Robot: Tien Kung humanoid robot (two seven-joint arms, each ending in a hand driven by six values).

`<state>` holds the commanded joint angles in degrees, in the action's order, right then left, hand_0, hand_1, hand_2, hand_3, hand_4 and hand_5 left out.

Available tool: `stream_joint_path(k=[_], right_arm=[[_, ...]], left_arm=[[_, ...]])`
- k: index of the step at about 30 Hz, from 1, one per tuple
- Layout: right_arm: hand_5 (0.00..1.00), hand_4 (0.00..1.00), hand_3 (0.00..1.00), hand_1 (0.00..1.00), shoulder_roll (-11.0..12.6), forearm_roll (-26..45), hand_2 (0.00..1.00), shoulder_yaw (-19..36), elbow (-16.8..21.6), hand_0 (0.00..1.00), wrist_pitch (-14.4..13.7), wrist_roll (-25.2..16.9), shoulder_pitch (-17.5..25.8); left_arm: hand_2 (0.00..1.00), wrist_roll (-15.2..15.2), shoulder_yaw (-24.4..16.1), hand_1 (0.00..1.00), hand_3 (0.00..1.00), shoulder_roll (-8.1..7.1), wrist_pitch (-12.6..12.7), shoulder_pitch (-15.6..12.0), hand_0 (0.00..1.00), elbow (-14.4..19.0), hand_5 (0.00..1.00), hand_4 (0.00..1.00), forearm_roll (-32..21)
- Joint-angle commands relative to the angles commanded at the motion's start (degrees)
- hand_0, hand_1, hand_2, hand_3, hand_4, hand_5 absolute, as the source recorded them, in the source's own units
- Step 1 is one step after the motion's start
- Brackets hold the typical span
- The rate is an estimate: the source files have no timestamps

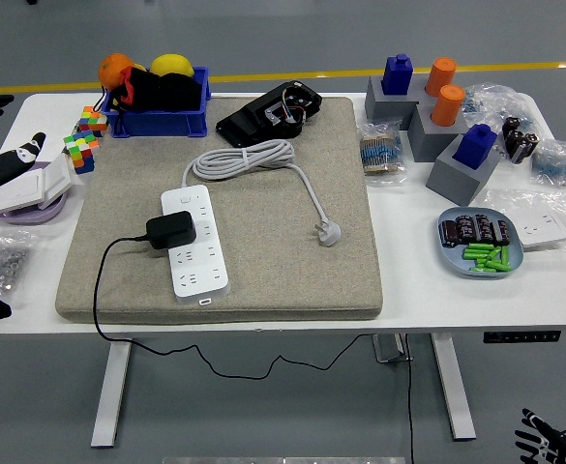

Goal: Press the white button,pick up the black plug,place it near the board,insert it into the board

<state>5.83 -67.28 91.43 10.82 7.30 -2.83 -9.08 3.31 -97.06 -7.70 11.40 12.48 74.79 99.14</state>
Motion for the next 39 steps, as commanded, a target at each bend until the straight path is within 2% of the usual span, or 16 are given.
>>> stream_joint_path(k=[21, 28, 34, 39], right_arm=[[0.497, 0.737, 0.662, 0.609, 1.7, 1.4, 0.555, -2.8, 0.4, 0.725, 0.1, -0.2, -1.3], [0.498, 0.737, 0.662, 0.609, 2.6, 2.5, 0.555, -3.8, 0.8, 0.725, 0.3, -0.3, -2.0], [0.498, 0.738, 0.664, 0.609, 3.3, 3.2, 0.556, -4.8, 0.9, 0.725, 0.5, -0.3, -2.0], [0.498, 0.738, 0.664, 0.609, 3.5, 3.0, 0.556, -4.7, 1.0, 0.725, 0.3, -0.4, -1.7]], left_arm=[[0.769, 0.1, -0.5, 0.777, 0.626, 0.55, -0.4, 1.0, 0.752, 1.2, 0.009, 0.801, 0.7], [0.766, 0.5, 0.3, 0.778, 0.619, -1.04, -0.5, 2.8, 0.752, 1.0, 0.008, 0.799, 1.3], [0.763, 1.1, 0.3, 0.775, 0.612, -0.81, -0.4, 4.2, 0.752, 1.6, 0.005, 0.796, 1.3], [0.760, 1.3, 1.3, 0.774, 0.610, -1.07, -0.5, 3.9, 0.752, 2.2, 0.006, 0.796, 1.3]])
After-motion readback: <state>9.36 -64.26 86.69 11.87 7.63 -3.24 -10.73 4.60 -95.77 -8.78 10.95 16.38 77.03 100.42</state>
